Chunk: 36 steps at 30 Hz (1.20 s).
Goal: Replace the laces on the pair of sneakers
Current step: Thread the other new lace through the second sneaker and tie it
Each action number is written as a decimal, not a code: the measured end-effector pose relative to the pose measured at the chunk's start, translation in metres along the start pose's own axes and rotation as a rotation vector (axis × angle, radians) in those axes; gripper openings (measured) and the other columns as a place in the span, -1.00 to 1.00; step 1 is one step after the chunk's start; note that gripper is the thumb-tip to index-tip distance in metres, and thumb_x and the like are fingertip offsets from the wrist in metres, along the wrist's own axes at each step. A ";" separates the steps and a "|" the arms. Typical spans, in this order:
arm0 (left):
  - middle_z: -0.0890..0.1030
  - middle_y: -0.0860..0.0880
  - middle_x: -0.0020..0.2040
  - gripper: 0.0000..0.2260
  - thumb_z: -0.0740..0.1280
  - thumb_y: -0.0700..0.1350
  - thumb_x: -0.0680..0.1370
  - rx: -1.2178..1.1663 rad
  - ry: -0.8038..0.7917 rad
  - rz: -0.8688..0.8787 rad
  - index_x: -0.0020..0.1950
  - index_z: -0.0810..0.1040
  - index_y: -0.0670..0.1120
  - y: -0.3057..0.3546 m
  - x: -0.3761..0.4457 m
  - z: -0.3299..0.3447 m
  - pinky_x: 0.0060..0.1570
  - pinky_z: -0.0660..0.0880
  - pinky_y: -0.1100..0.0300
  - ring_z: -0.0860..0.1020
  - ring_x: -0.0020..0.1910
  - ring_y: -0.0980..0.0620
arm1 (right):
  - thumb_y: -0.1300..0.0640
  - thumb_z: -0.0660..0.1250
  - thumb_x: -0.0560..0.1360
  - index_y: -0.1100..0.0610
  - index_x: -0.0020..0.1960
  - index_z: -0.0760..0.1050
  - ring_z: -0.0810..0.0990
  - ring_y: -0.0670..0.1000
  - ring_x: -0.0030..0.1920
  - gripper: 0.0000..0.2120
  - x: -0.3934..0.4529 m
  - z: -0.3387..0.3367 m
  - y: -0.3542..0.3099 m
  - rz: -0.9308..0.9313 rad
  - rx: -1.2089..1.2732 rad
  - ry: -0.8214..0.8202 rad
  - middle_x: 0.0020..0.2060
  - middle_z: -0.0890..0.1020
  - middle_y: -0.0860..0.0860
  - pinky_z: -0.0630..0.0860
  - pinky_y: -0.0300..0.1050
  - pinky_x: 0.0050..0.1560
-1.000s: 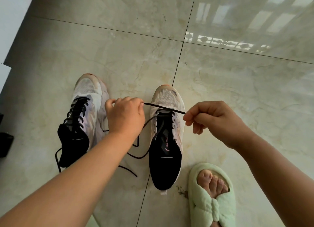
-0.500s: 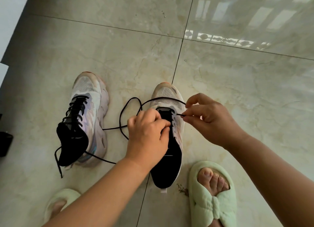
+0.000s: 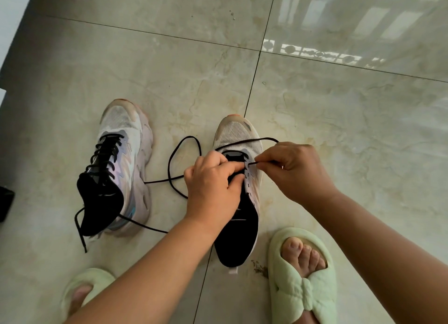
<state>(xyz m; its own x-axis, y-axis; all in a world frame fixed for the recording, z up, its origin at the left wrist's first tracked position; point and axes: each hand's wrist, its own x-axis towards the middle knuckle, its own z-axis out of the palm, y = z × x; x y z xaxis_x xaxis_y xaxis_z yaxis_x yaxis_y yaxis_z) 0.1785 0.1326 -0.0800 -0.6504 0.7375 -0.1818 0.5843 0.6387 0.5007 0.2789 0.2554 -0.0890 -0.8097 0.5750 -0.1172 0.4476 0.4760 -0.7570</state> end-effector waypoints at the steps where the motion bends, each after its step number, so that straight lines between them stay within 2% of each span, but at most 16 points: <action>1: 0.40 0.08 -0.16 -0.82 0.43 -0.15 0.43 -0.007 0.001 -0.006 0.01 0.67 0.03 0.000 0.001 0.000 -0.05 0.07 0.24 0.44 -0.02 0.00 | 0.30 0.43 0.40 0.18 -0.17 0.67 0.54 -0.08 -0.29 -0.93 0.000 0.001 0.000 -0.001 -0.009 -0.010 -0.30 0.64 0.02 0.40 -0.32 -0.23; 3: 0.41 0.08 -0.17 -0.83 0.43 -0.17 0.43 -0.017 0.005 -0.019 -0.02 0.68 0.02 0.001 0.002 0.001 -0.05 0.08 0.24 0.45 -0.03 0.01 | 0.31 0.41 0.41 0.19 -0.18 0.67 0.56 -0.02 -0.27 -0.92 0.001 0.001 -0.001 -0.018 -0.043 -0.030 -0.30 0.62 0.01 0.44 -0.20 -0.23; 6: 0.43 0.08 -0.18 -0.85 0.44 -0.12 0.43 -0.041 0.020 -0.043 -0.02 0.68 0.03 0.002 0.004 0.005 -0.06 0.09 0.23 0.46 -0.05 0.02 | 0.33 0.39 0.39 0.22 -0.22 0.64 0.56 0.05 -0.29 -0.92 0.002 0.001 -0.004 -0.083 -0.112 -0.047 -0.34 0.59 0.03 0.43 -0.14 -0.28; 11: 0.43 0.11 -0.24 -0.88 0.46 -0.10 0.42 -0.173 0.042 -0.124 -0.06 0.69 0.03 0.004 0.005 0.008 0.05 0.37 0.00 0.48 -0.08 0.05 | 0.33 0.34 0.39 0.28 -0.27 0.58 0.53 0.17 -0.30 -0.91 0.008 0.000 -0.004 -0.158 -0.224 -0.110 -0.36 0.57 0.11 0.44 -0.02 -0.29; 13: 0.42 0.12 -0.27 -0.88 0.46 -0.11 0.42 -0.233 0.031 -0.143 -0.06 0.69 0.01 0.005 0.006 0.008 0.05 0.40 -0.05 0.48 -0.09 0.07 | 0.33 0.32 0.39 0.29 -0.29 0.57 0.53 0.18 -0.31 -0.90 0.010 0.001 -0.006 -0.191 -0.253 -0.137 -0.37 0.56 0.12 0.42 -0.05 -0.29; 15: 0.44 0.11 -0.26 -0.88 0.45 -0.13 0.42 -0.275 0.018 -0.143 -0.07 0.69 -0.01 0.006 0.007 0.009 0.02 0.43 -0.04 0.49 -0.11 0.05 | 0.34 0.32 0.37 0.28 -0.31 0.56 0.52 0.17 -0.33 -0.90 0.010 0.004 -0.006 -0.225 -0.259 -0.151 -0.39 0.55 0.12 0.36 -0.14 -0.29; 17: 0.46 0.08 -0.24 -0.88 0.45 -0.16 0.42 -0.287 0.006 -0.141 -0.06 0.70 -0.04 0.006 0.008 0.010 0.01 0.44 -0.02 0.50 -0.11 0.02 | 0.33 0.33 0.38 0.27 -0.28 0.58 0.54 0.15 -0.32 -0.91 0.008 0.006 -0.004 -0.203 -0.210 -0.145 -0.38 0.56 0.11 0.37 -0.14 -0.30; 19: 0.49 0.06 -0.22 -0.88 0.44 -0.18 0.43 -0.274 -0.001 -0.139 -0.07 0.69 -0.03 0.006 0.008 0.010 0.01 0.45 -0.03 0.51 -0.10 -0.01 | 0.31 0.36 0.40 0.24 -0.22 0.62 0.56 0.10 -0.27 -0.93 0.005 0.007 0.000 -0.123 -0.113 -0.120 -0.32 0.60 0.07 0.44 -0.09 -0.26; 21: 0.47 0.10 -0.23 -0.89 0.43 -0.16 0.42 -0.234 -0.001 -0.140 -0.09 0.68 0.01 0.007 0.010 0.010 0.03 0.43 -0.01 0.52 -0.09 0.00 | 0.30 0.38 0.41 0.19 -0.16 0.63 0.58 0.00 -0.25 -0.93 0.001 0.007 0.003 -0.013 0.002 -0.081 -0.30 0.62 0.02 0.47 -0.14 -0.21; 24: 0.42 0.13 -0.24 -0.93 0.42 -0.12 0.43 -0.159 0.007 -0.136 -0.13 0.67 0.03 0.007 0.012 0.009 0.00 0.30 0.11 0.50 -0.08 0.02 | 0.29 0.35 0.42 0.13 -0.17 0.57 0.61 -0.02 -0.28 -0.92 0.001 0.004 0.007 0.133 0.130 -0.055 -0.35 0.64 -0.01 0.52 -0.13 -0.19; 27: 0.42 0.13 -0.22 -0.93 0.42 -0.13 0.44 -0.146 0.011 -0.131 -0.12 0.68 0.01 0.007 0.013 0.011 0.01 0.31 0.09 0.50 -0.08 0.00 | 0.30 0.32 0.43 0.15 -0.20 0.57 0.58 0.01 -0.27 -0.90 0.002 0.005 0.007 0.115 0.065 -0.084 -0.37 0.58 -0.04 0.49 -0.08 -0.17; 32: 0.44 0.12 -0.20 -0.93 0.39 -0.11 0.46 -0.116 0.006 -0.138 -0.11 0.66 0.01 0.009 0.012 0.014 0.00 0.25 0.13 0.49 -0.06 0.01 | 0.29 0.33 0.44 0.21 -0.14 0.60 0.52 0.02 -0.21 -0.93 0.002 0.014 0.001 0.008 -0.011 -0.106 -0.21 0.56 0.02 0.36 -0.22 -0.20; 34: 0.45 0.10 -0.18 -0.94 0.38 -0.09 0.47 -0.074 0.006 -0.101 -0.12 0.65 0.00 0.008 0.012 0.014 -0.03 0.21 0.16 0.48 -0.04 0.02 | 0.24 0.37 0.44 0.17 -0.14 0.61 0.52 -0.05 -0.27 -0.95 -0.002 0.012 0.002 0.048 0.046 -0.053 -0.14 0.52 -0.04 0.40 -0.24 -0.21; 36: 0.48 0.05 -0.15 -0.95 0.37 -0.12 0.47 -0.069 0.016 -0.071 -0.11 0.63 -0.04 0.007 0.012 0.015 0.02 0.31 0.09 0.49 -0.03 -0.03 | 0.15 0.41 0.42 0.12 -0.16 0.57 0.52 -0.12 -0.33 -0.95 -0.008 0.011 0.000 0.096 0.088 0.035 -0.11 0.47 -0.10 0.42 -0.30 -0.27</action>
<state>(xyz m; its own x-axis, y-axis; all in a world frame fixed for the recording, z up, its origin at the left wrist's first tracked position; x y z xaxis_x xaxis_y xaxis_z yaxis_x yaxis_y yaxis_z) 0.1819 0.1496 -0.0912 -0.6971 0.6869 -0.2056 0.5019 0.6723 0.5442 0.2813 0.2435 -0.0955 -0.7505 0.6384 -0.1705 0.4861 0.3586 -0.7969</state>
